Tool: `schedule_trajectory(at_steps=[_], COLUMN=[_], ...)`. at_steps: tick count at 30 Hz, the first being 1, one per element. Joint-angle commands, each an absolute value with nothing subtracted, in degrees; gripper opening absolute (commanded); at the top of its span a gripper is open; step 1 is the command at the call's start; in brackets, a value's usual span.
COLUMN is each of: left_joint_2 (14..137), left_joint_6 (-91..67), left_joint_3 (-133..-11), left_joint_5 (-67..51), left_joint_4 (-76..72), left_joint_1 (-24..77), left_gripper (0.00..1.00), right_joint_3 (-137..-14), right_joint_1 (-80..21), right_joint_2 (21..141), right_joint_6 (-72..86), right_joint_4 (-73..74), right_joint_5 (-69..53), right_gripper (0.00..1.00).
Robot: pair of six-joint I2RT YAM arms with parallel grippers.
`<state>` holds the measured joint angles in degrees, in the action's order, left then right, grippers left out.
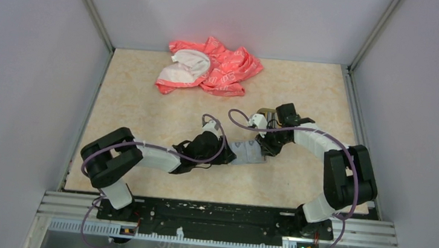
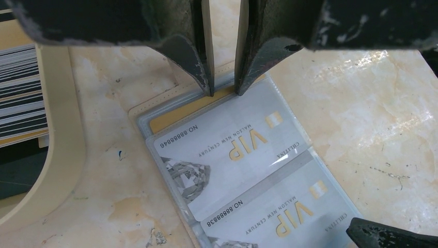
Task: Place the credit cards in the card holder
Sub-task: Close the card holder at the center of the board.
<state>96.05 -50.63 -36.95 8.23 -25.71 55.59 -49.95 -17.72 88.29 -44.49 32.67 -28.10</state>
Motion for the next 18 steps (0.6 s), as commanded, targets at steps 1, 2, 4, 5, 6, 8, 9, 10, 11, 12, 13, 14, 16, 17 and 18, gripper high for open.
schedule_trajectory(at_steps=[1,2,4,5,6,8,9,10,11,12,13,14,16,17,18], left_joint_2=[94.41,94.4,94.22,93.96,93.78,93.28,93.22,93.19,93.37,93.54,93.76,94.1,94.65,94.84,95.22], left_joint_6=[-51.49,-51.58,-51.98,-52.26,-52.55,-53.02,-53.22,-53.33,-53.35,-53.42,-53.5,-53.6,-53.69,-53.7,-53.66], left_joint_3=[-35.63,-35.37,-34.66,-34.12,-33.55,-32.51,-32.16,-31.96,-31.95,-31.93,-31.98,-31.95,-31.95,-31.99,-32.01], left_joint_5=[3.38,2.76,1.9,1.71,1.55,1.57,1.6,1.58,1.46,1.41,1.41,1.4,1.16,1.1,0.96], left_joint_4=[-33.84,-34.92,-37.35,-38.64,-39.81,-41.93,-42.73,-43.51,-44.06,-44.52,-45.15,-45.77,-47.12,-47.8,-48.47], left_joint_1=[55.63,55.63,55.62,55.63,55.61,55.63,55.63,55.63,55.63,55.63,55.63,55.57,55.63,55.63,55.59], left_gripper=[0.52,0.52,0.5,0.49,0.48,0.47,0.47,0.46,0.46,0.46,0.46,0.46,0.46,0.46,0.45], right_joint_3=[-52.46,-52.46,-52.52,-52.58,-52.64,-52.58,-52.64,-52.69,-52.79,-52.9,-52.9,-52.9,-52.83,-52.76,-52.81], right_joint_1=[-17.49,-17.51,-17.41,-17.5,-17.44,-17.48,-17.46,-17.43,-17.44,-17.42,-17.28,-17.2,-16.78,-16.6,-16.49], right_joint_2=[88.93,88.9,88.9,88.81,88.85,88.72,88.6,88.53,88.27,88.06,87.83,87.51,86.88,86.65,86.47], right_joint_6=[-45.0,-45.08,-45.09,-45.09,-45.09,-45.09,-45.04,-45.01,-44.94,-44.77,-44.65,-44.57,-44.33,-44.22,-44.07], right_joint_4=[33.73,33.83,33.99,34.02,34.06,34.08,34.18,34.21,34.21,34.16,34.09,34.04,33.88,33.84,33.67], right_joint_5=[-30.56,-30.7,-31.04,-31.1,-31.19,-31.32,-31.53,-31.81,-32.04,-32.34,-32.79,-33.23,-34.06,-34.32,-34.47], right_gripper=[0.21,0.21,0.21,0.21,0.21,0.2,0.21,0.21,0.21,0.21,0.2,0.2,0.21,0.21,0.21])
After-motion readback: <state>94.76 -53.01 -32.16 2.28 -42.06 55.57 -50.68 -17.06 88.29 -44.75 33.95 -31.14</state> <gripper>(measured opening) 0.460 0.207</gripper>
